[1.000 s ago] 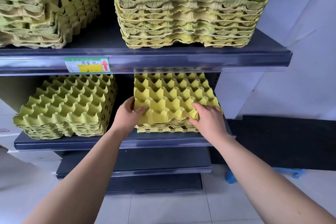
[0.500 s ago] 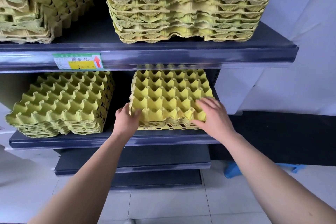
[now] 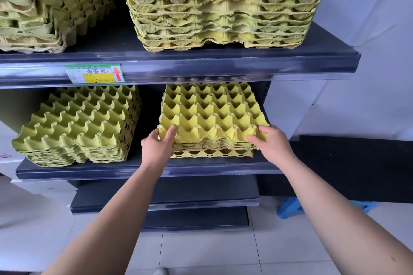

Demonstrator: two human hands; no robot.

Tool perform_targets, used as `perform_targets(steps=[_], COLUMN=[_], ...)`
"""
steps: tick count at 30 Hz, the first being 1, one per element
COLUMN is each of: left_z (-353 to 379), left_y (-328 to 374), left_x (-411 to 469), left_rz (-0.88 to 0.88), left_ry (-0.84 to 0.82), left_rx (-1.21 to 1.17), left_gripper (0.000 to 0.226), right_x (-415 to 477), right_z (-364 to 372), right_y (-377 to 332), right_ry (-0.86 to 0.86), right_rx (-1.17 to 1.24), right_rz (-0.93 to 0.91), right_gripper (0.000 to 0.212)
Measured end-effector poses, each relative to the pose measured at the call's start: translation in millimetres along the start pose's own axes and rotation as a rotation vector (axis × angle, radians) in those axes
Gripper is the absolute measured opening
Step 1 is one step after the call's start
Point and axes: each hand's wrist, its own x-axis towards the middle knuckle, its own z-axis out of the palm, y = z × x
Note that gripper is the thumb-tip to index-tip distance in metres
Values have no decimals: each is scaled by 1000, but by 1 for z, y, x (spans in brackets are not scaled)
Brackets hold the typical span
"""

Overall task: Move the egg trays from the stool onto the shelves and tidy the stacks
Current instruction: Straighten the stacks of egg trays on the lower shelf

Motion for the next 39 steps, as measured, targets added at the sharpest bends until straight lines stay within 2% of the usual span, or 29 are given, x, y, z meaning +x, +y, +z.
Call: perform_targets(steps=[2,3,5,8,11,16,19,25,28,31,35,39], left_z=[0,0,-2,-7,-9,-9,-7,-7,9,21,37,55], left_y=[3,4,8,13,13,10,12,11,10,11,14,24], left_x=[-5,-7,-5,2,7,15,18,10,-1,-12,-24,-36], left_rz=[56,73,100,131,116,100,84,43,-68,-161,-111,-192], left_ry=[32,38,37,57,68,37,25,71,83,97,-57,-235], left_rx=[-84,-116,-143,-122,-69,-22,-45,-229,-319,-297,-387,-582], left_gripper=[36,27,33,26,30,37,43,90,91,85,77,82], right_x=[1,2,4,6,8,9,9,-3,-14,-25,-42,-54], right_z=[-2,-3,-3,1,8,13,12,10,16,17,17,29], right_y=[-2,-5,-9,-20,-26,-32,-35,-36,-34,-34,-41,-52], right_ry=[31,40,55,60,42,20,13,126,190,226,241,237], right_rx=[10,11,10,14,1,-56,-51,28,7,5,-14,3], right_rz=[3,6,12,14,18,46,55,33,33,41,26,-2], right_gripper=[26,28,33,37,34,44,43,37,41,48,48,44])
